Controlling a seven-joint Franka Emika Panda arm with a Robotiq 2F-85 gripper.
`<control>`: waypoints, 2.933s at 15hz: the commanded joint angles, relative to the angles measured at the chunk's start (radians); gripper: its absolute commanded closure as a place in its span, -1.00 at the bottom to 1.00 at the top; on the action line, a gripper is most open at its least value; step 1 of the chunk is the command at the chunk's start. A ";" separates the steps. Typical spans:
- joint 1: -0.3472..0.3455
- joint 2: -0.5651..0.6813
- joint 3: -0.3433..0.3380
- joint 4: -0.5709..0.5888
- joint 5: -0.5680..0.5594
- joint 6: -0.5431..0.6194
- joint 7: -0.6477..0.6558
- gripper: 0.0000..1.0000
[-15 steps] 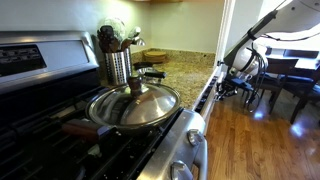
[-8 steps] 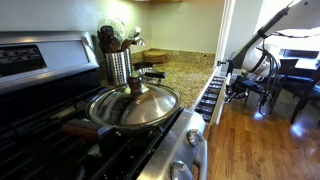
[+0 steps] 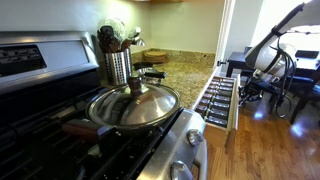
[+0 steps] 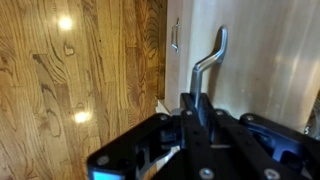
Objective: Open the topmost drawer fully
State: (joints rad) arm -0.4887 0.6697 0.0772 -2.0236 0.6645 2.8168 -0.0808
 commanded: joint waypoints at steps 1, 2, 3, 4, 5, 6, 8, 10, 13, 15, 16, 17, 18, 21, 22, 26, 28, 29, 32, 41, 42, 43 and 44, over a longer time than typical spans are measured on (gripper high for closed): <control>0.010 0.006 -0.075 -0.109 -0.051 0.026 -0.063 0.91; -0.003 -0.015 -0.018 -0.020 0.015 -0.009 -0.029 0.81; -0.009 -0.020 -0.021 -0.029 0.018 -0.011 -0.039 0.81; -0.014 -0.025 -0.023 -0.037 0.019 -0.012 -0.047 0.81; -0.017 -0.029 -0.024 -0.042 0.019 -0.013 -0.052 0.81; -0.018 -0.031 -0.026 -0.045 0.019 -0.014 -0.054 0.81; -0.018 -0.032 -0.027 -0.046 0.019 -0.014 -0.055 0.81; -0.018 -0.032 -0.027 -0.046 0.019 -0.014 -0.055 0.81; -0.030 -0.034 -0.024 -0.064 0.038 0.001 -0.080 0.91; -0.050 -0.030 -0.019 -0.096 0.062 0.030 -0.134 0.91; -0.054 -0.028 -0.020 -0.106 0.070 0.040 -0.153 0.91; -0.061 -0.029 -0.026 -0.120 0.077 0.047 -0.173 0.91; -0.068 -0.029 -0.029 -0.127 0.084 0.045 -0.192 0.91; -0.084 -0.030 -0.053 -0.150 0.092 0.046 -0.227 0.91; -0.088 -0.033 -0.063 -0.163 0.092 0.051 -0.238 0.91; -0.104 -0.036 -0.107 -0.192 0.075 0.043 -0.278 0.91; -0.113 -0.035 -0.127 -0.202 0.071 0.041 -0.301 0.91; -0.116 -0.034 -0.138 -0.205 0.068 0.035 -0.309 0.91; -0.115 -0.018 -0.181 -0.207 0.049 0.014 -0.315 0.91; -0.149 -0.007 -0.252 -0.196 0.054 -0.060 -0.373 0.91; -0.151 -0.011 -0.257 -0.199 0.052 -0.064 -0.379 0.91; -0.154 -0.021 -0.262 -0.207 0.051 -0.065 -0.388 0.92; -0.156 -0.030 -0.265 -0.215 0.053 -0.061 -0.398 0.92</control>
State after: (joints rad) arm -0.6616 0.5611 -0.1319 -2.1996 0.7895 2.6336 -0.4804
